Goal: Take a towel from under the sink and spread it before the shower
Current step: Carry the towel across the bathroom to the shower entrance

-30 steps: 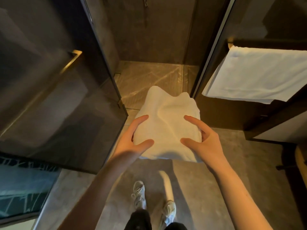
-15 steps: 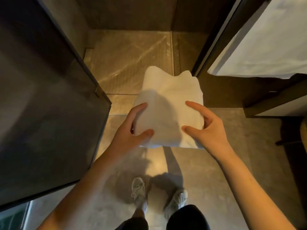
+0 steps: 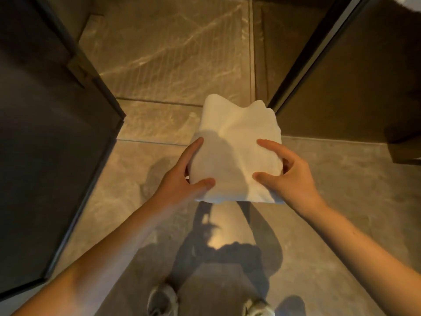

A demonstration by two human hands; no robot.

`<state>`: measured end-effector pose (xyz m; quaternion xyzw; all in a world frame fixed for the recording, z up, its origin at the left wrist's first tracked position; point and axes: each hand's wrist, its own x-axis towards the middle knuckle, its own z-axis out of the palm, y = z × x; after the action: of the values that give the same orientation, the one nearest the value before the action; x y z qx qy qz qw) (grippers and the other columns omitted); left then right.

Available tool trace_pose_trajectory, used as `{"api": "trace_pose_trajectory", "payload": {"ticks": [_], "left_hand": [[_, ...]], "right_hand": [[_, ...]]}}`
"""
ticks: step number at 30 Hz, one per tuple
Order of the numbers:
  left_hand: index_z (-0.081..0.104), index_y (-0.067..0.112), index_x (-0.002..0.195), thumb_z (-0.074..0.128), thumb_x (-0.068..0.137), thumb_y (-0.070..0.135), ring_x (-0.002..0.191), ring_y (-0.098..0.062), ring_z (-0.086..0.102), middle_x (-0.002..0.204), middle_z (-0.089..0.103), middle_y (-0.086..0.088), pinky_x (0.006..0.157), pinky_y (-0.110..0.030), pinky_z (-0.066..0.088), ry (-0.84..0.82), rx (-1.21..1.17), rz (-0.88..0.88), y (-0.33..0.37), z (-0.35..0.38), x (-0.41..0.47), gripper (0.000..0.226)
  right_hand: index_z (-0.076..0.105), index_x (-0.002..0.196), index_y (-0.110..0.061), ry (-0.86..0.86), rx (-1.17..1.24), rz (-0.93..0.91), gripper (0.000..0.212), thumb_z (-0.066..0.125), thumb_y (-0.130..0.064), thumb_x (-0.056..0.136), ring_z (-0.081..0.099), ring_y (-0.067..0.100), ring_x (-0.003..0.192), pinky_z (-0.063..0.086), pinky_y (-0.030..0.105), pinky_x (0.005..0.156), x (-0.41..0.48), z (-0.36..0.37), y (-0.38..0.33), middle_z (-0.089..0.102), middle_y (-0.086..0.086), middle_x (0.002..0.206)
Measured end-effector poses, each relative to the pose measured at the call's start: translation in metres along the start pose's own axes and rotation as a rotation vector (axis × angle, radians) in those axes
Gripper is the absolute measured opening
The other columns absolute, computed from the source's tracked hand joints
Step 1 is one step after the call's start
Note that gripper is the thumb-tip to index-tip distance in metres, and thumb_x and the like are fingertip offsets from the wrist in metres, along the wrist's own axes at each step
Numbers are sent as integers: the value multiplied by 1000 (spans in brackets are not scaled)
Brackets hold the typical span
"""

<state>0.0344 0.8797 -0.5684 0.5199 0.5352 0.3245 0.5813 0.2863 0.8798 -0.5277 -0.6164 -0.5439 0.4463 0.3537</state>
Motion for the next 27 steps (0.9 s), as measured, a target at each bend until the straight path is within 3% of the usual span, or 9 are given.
{"api": "trace_pose_trajectory", "payload": {"ticks": [3,8,12,15,18,21,27], "left_hand": [[31,65,135,80,77,27,105,16,54,121,44,46,69,-11,52,28,27,17,-83,10,31,85],[27,68,134,78,79,24,100,15,55,110,49,47,69,-13,53,46,43,11,-213,22,73,87],[27,66,132,77,80,21,109,-10,59,127,53,15,87,-35,56,59,73,-3,-275,29,106,86],[25,62,135,77,79,20,122,-20,49,138,43,6,96,-43,49,40,110,-52,-298,33,123,88],[22,63,136,79,77,23,123,-20,47,138,41,7,93,-37,50,-16,128,-115,-311,29,132,91],[19,65,137,80,76,31,118,-15,48,136,41,12,76,-20,48,-74,170,-172,-320,26,144,93],[11,56,147,75,78,44,106,-6,52,136,46,14,75,-15,45,-203,333,-238,-337,40,147,95]], "right_hand": [[63,127,-32,-5,4,-7,63,79,-1,74,55,-14,109,50,6,77,22,33,81,57,-25,124],[63,126,-25,-14,11,-22,63,77,7,73,53,-26,96,47,1,72,57,86,204,54,-29,116],[61,127,-21,-18,-2,-22,65,78,8,72,53,-27,93,47,1,74,84,114,272,57,-16,121],[61,125,-25,-20,-14,-14,66,78,9,71,59,-7,103,50,5,77,95,124,301,60,-4,125],[60,126,-24,-70,2,8,67,80,8,71,57,15,119,51,10,82,101,127,320,59,-3,127],[60,129,-21,-107,-18,71,66,81,4,72,54,16,122,48,18,87,105,127,333,57,-7,125],[56,136,-14,-158,-79,234,68,80,0,75,49,10,114,41,12,86,93,117,355,53,4,138]]}}
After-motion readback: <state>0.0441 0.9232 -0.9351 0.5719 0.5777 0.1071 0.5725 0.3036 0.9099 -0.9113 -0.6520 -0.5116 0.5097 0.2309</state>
